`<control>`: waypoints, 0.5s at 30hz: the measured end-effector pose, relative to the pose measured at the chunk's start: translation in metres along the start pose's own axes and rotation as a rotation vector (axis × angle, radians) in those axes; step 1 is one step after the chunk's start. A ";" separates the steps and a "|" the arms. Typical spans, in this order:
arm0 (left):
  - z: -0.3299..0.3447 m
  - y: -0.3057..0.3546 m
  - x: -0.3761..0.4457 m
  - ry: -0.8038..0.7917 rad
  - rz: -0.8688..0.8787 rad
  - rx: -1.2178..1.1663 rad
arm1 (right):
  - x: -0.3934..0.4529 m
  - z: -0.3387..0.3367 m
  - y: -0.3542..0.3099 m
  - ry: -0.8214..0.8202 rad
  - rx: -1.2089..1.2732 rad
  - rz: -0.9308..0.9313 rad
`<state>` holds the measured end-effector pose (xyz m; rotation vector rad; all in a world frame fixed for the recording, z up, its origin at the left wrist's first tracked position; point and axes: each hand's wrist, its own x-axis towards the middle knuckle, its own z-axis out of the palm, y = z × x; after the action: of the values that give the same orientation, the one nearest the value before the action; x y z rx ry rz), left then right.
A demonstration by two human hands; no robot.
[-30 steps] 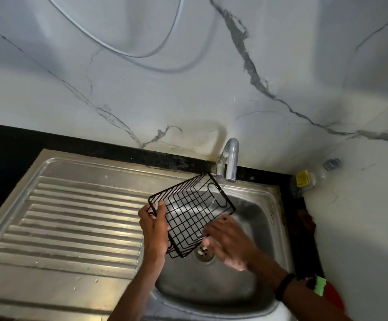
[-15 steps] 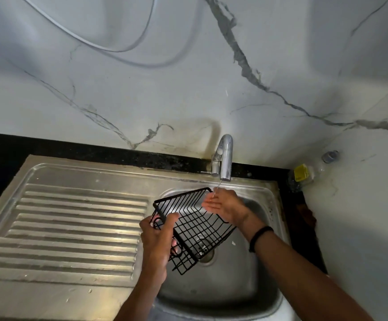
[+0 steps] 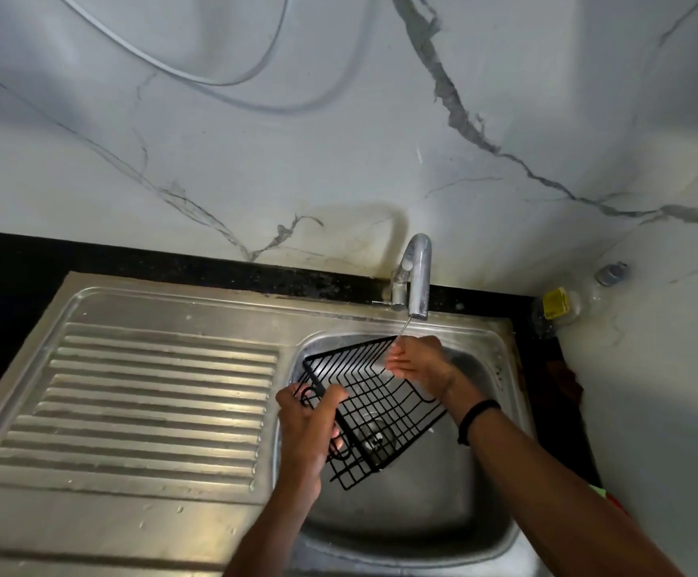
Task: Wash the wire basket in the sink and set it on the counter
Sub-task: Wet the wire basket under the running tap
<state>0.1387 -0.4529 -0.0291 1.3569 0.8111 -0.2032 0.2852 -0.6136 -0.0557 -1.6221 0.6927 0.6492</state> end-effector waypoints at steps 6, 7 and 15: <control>0.027 0.027 0.013 0.040 0.096 0.249 | -0.093 -0.001 -0.006 -0.412 -0.101 -0.078; 0.033 0.032 0.015 0.004 0.097 0.242 | -0.108 -0.002 -0.006 -0.465 -0.114 -0.094; 0.043 0.070 0.037 -0.158 0.307 0.397 | -0.128 -0.038 -0.020 -0.154 0.011 -0.246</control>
<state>0.2218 -0.4640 0.0025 1.7943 0.4327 -0.2348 0.2166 -0.6372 0.0578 -1.5965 0.3760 0.5817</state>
